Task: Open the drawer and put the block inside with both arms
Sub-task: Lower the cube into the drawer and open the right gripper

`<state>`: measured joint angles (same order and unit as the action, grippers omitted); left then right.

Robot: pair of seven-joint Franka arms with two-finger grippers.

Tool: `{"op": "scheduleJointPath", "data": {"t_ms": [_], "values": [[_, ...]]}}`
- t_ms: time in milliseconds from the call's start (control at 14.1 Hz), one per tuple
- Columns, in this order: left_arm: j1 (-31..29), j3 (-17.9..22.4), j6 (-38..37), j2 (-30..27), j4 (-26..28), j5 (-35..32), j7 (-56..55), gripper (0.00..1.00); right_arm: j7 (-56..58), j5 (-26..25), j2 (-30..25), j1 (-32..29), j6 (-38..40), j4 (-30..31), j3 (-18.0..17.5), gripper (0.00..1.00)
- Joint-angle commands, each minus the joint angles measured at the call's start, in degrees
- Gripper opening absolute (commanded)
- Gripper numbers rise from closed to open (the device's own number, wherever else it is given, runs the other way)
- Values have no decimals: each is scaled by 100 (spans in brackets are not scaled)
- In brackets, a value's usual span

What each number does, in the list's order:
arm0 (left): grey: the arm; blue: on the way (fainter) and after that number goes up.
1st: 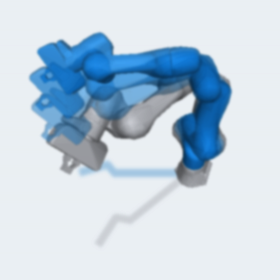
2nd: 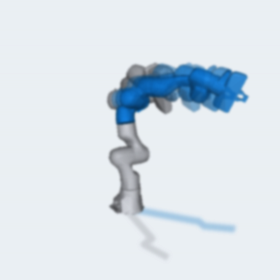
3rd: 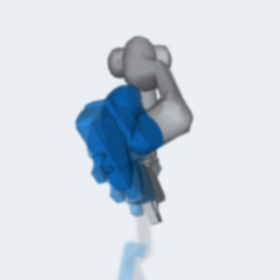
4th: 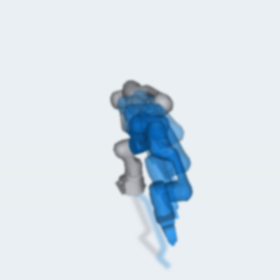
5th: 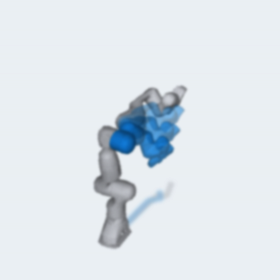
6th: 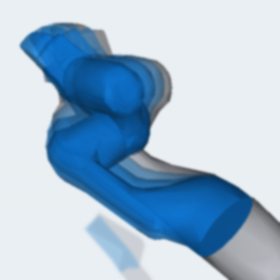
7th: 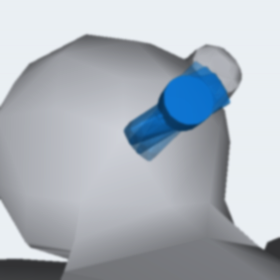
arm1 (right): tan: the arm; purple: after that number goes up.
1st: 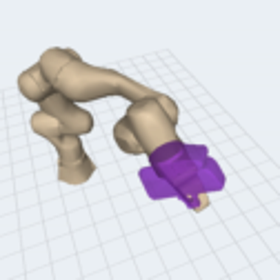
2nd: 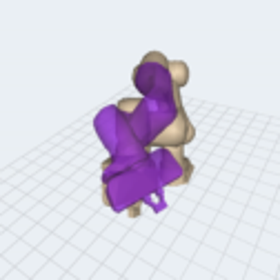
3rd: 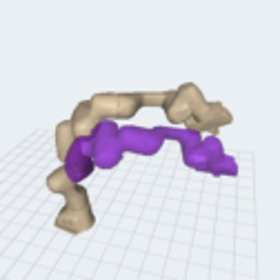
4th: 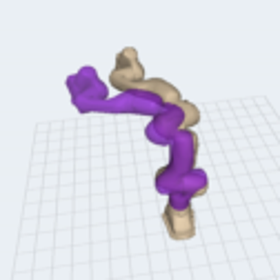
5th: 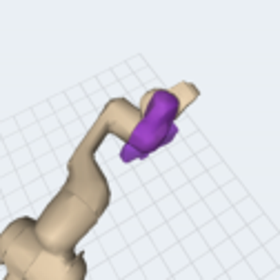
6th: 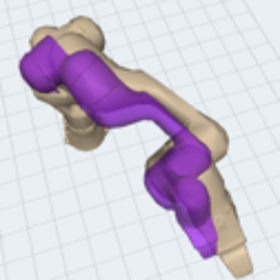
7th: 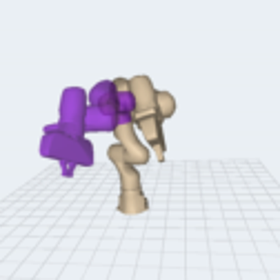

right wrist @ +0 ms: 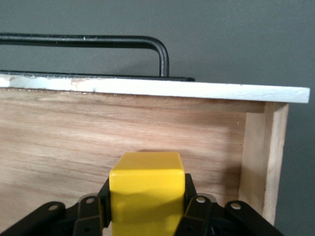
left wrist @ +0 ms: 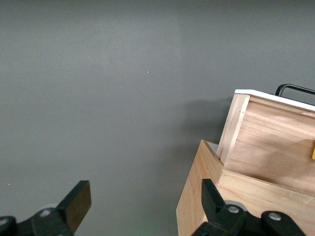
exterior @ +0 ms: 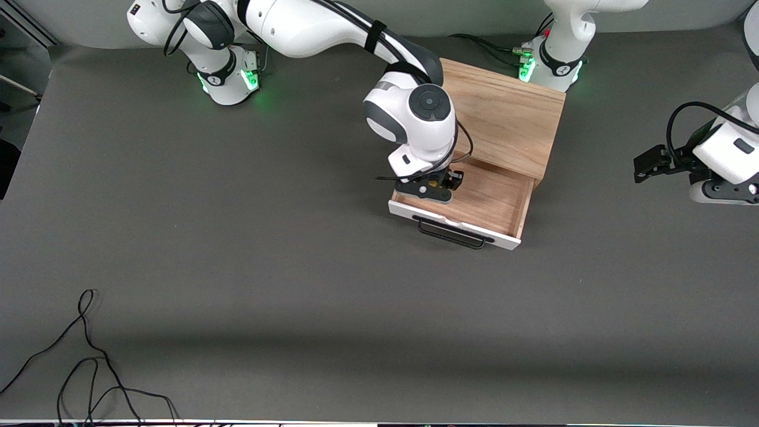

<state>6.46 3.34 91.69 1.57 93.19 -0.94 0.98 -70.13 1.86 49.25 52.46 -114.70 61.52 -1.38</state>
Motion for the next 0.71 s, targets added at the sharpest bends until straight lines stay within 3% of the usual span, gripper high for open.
{"op": "scheduleJointPath", "data": {"t_ms": [0,637], "values": [[57,35,-63,-69,42,-3,95,100,-177,-115,67,98,0,-193,59,100],[57,35,-20,-60,33,6,78,100,-274,-256,-196,116,79,-228,94,100]]}}
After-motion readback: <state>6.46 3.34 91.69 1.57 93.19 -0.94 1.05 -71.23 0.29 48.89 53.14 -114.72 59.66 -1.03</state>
